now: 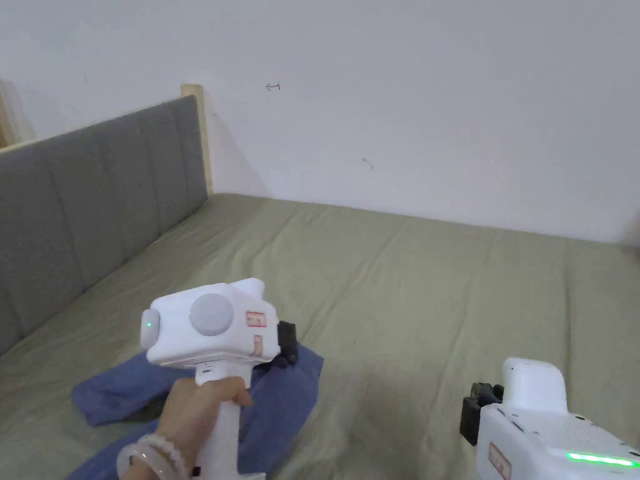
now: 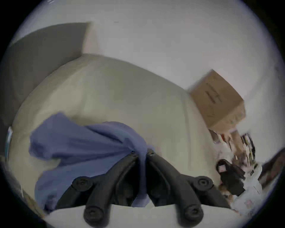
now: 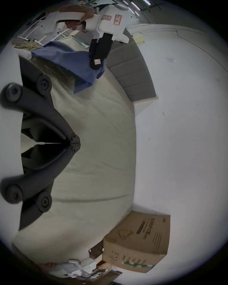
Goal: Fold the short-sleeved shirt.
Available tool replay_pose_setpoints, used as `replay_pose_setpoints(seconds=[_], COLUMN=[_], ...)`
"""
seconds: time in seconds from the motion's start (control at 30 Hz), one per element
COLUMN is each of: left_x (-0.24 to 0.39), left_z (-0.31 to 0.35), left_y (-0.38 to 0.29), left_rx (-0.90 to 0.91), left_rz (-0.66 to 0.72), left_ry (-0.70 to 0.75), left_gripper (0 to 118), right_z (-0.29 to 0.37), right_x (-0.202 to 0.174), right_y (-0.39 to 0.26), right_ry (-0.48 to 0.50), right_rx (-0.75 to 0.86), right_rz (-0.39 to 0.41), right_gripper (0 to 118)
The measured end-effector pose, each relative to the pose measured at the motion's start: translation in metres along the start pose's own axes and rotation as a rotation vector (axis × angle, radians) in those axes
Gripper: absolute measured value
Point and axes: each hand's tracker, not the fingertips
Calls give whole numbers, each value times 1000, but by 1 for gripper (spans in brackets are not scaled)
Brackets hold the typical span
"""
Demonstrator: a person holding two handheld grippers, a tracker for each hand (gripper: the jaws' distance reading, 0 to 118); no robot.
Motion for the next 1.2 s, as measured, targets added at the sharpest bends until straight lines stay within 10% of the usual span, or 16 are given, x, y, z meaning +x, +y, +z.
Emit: replay_pose_setpoints(seconds=[0.3,0.7,0.73,0.83,0.87,1.0,1.03,1.1,1.2], left_x=[237,253,246,232,232,227,221,204,166], left_z=[-70,-174,-174,-165,-163,-131,-123,-108,-91], left_y=[-55,-245,-249,-234,-226,-186,-173,-149,-126], left_rx=[-174,-579,-548,-493,-489,-335,-317,-291,-222], left_rz=[-93,-417,-381,-218,-191,-267,-270,-223,-195], left_ry=[-550,-195,-225,-286,-307,-300,-322,-318,-234], left_gripper=[4,8,17,106,114,96,79,0,0], right_z=[78,105,104,99,97,92,91,86,79], right_x=[129,208,208,202,201,193,190,185,174], right_y=[14,-31,-34,-38,-38,-35,-34,-32,-32], right_ry=[-290,-432,-429,-425,-419,-392,-390,-376,-349], right_rx=[87,-8,-19,-35,-39,-41,-41,-45,-50], right_rz=[-127,-225,-218,-205,-204,-196,-188,-176,-178], right_gripper=[0,0,0,0,0,0,0,0,0])
